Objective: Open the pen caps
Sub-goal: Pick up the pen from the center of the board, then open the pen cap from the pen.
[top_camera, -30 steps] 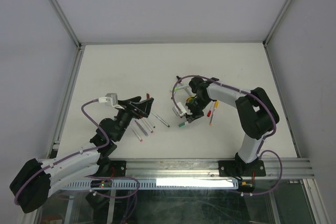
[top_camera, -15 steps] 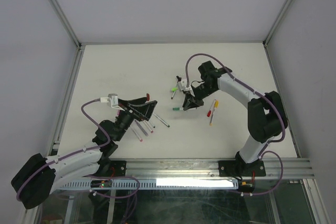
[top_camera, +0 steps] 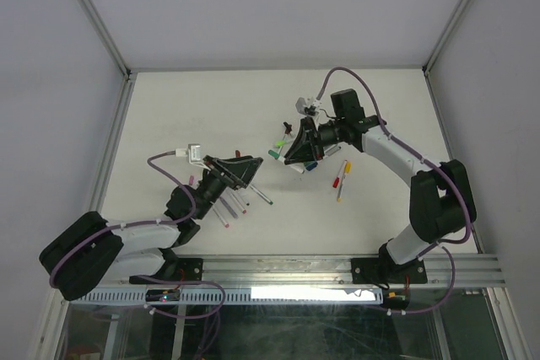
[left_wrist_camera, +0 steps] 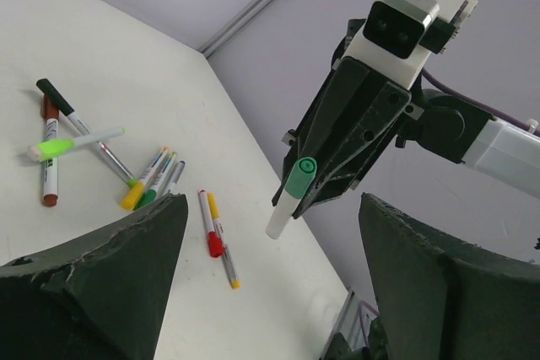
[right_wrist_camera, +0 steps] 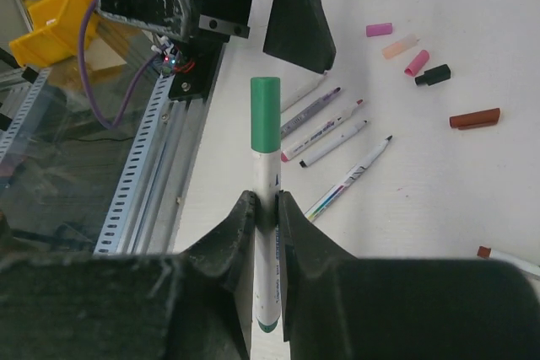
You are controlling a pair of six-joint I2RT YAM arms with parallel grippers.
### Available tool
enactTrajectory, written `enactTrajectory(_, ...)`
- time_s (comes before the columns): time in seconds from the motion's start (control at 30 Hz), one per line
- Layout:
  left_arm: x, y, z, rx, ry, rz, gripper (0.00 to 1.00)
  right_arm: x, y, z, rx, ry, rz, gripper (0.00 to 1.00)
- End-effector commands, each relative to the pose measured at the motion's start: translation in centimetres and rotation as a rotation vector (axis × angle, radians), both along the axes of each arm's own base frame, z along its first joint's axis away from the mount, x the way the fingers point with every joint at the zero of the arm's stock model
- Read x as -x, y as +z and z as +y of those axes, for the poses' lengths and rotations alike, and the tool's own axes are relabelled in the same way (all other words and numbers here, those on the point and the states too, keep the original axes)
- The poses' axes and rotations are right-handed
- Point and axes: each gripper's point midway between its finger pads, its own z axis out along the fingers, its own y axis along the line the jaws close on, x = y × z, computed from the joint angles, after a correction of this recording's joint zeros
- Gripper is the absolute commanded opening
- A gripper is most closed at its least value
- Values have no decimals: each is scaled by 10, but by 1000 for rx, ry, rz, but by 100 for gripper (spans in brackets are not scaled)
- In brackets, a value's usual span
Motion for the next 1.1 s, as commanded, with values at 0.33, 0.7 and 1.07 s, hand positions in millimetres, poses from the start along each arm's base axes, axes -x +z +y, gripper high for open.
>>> enactTrajectory(0.33, -17, 38, -29, 157, -69, -32, 68, 7, 12, 22, -30, 27, 68, 0)
enactTrajectory(0.7, -22, 29, -37, 135, -81, -6, 33, 3, 2, 28, 0, -9, 120, 0)
enactTrajectory(1.07, -24, 24, -38, 116, -75, -4, 0, 11, 6, 31, -17, 23, 132, 0)
